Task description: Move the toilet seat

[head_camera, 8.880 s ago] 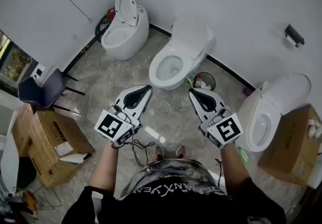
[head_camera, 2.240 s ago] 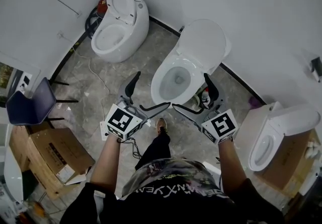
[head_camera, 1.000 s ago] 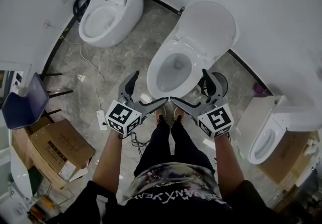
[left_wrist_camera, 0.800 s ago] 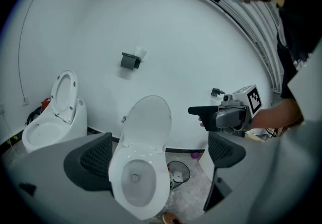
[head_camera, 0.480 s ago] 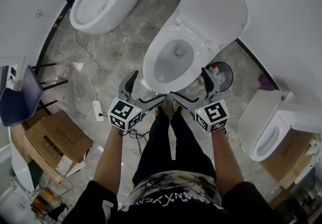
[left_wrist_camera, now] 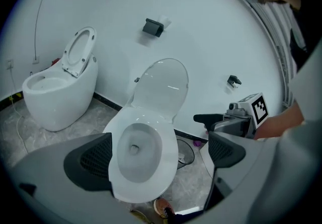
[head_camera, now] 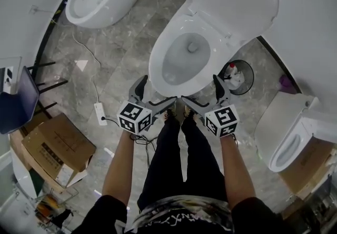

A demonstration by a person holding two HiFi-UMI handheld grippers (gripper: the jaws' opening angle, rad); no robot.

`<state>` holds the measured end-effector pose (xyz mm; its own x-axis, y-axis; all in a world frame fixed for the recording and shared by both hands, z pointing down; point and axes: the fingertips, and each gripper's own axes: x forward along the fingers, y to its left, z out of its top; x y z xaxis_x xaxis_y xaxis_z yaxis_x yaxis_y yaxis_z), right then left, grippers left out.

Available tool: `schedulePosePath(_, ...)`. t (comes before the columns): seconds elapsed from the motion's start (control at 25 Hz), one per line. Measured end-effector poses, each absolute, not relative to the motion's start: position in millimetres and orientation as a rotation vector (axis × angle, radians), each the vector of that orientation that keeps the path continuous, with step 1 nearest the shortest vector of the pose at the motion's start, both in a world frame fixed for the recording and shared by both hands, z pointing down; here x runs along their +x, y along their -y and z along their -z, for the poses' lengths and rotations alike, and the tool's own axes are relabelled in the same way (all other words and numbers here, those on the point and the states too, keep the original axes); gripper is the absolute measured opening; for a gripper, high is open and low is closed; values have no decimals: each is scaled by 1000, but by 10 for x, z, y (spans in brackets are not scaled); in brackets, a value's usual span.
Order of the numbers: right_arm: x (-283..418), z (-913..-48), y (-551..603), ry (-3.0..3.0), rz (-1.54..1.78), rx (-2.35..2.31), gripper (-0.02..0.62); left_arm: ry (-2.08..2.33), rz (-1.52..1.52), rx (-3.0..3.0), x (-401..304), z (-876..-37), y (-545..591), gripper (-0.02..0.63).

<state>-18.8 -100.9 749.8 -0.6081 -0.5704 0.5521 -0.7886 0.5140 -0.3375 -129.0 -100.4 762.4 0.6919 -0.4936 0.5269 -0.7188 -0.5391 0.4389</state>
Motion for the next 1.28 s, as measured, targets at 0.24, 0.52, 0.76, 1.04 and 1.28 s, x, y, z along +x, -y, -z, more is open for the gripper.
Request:
schedulePosePath(0.24,-178,-8166,855,2329,-878,1125,584,902,-506,2200,-1279,-8279,814,577)
schedulePosePath(0.52,-123,-8742,701,2273,-932,1118,584,903,-528,2142,-1276,-8773,666,577)
schedulePosePath(0.76,-80,-9081,563,2225,-1034,1145,584,923,-525,2074,-1296,-9070,558,577)
schedulePosePath(1.04,88,-9403,534,2114,-1455,1383,584,1221,-238,1736,-1708,-9346,589,577)
schedulePosePath(1.28,67,-9582,533,2047,-1691,1454,584,1248,82,1432,-1746,-9595,473,577)
